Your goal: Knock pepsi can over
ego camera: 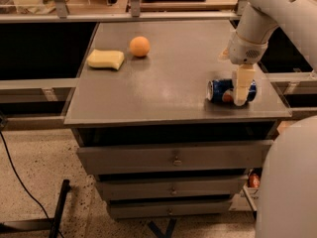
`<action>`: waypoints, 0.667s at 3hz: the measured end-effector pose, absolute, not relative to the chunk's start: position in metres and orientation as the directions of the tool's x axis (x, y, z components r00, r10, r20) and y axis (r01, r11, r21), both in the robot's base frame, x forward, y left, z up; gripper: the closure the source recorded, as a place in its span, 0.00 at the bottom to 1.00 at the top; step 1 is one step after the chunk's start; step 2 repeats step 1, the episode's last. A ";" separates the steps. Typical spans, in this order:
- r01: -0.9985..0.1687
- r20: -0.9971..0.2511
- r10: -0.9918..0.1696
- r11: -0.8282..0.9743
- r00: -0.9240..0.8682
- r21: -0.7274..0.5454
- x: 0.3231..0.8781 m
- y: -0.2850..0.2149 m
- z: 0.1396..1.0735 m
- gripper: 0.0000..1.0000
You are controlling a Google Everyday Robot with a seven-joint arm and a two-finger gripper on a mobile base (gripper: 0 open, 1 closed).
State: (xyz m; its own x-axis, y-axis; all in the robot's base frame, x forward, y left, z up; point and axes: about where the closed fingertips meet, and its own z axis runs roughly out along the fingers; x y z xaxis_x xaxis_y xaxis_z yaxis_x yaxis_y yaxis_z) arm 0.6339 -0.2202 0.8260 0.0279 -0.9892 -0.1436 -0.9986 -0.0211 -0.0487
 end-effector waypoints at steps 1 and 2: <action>-0.999 -0.144 -0.989 -0.021 0.028 -0.049 0.634 -0.220 0.826 0.00; -0.999 -0.144 -0.989 -0.021 0.028 -0.049 0.634 -0.220 0.826 0.00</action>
Offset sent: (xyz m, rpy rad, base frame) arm 0.0000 0.0000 0.0000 0.0000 0.0000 0.0000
